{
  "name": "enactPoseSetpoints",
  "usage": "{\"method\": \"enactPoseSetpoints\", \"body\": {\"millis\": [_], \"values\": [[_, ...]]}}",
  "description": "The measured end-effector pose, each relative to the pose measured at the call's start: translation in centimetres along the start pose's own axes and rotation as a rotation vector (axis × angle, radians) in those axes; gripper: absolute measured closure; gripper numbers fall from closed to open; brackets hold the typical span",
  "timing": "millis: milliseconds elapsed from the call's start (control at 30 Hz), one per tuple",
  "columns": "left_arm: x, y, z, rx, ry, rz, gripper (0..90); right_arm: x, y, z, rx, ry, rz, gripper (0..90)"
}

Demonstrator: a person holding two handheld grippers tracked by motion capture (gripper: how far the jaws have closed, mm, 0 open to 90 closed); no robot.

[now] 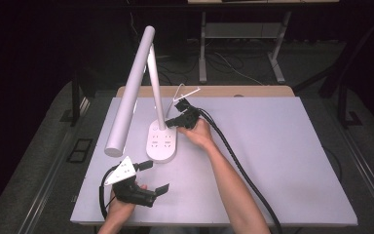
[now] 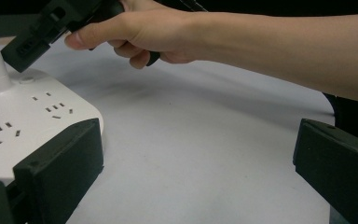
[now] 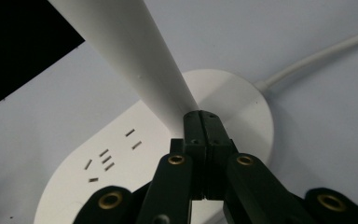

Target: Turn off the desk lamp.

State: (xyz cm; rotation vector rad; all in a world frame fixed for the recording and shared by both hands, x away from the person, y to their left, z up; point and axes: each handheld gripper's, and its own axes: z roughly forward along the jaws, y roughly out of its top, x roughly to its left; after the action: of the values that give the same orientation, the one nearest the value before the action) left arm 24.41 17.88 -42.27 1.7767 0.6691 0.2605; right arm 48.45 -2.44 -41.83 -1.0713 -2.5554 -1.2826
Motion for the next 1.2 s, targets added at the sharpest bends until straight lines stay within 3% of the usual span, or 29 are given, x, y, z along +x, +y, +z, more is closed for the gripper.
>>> {"method": "enactPoseSetpoints", "body": {"millis": [167, 667, 933, 1200], "values": [[0.0, 0.0, 0.0, 0.0, 0.0, 0.0, 0.4, -0.5, -0.3, 0.5, 0.004, -0.024, -0.003, 90.0], [0.0, 0.0, 0.1, -0.002, 0.001, 0.0, 0.4, -0.7, -1.0, 0.4, -0.027, -0.01, -0.01, 90.0], [0.1, 0.0, 0.1, 0.002, -0.001, 0.004, 0.4, -0.6, -1.0, 0.4, -0.024, -0.011, 0.007, 90.0], [0.1, 0.0, 0.1, -0.001, 0.001, -0.001, 0.4, -0.5, -0.9, 0.2, -0.023, -0.023, -0.007, 90.0]]}}
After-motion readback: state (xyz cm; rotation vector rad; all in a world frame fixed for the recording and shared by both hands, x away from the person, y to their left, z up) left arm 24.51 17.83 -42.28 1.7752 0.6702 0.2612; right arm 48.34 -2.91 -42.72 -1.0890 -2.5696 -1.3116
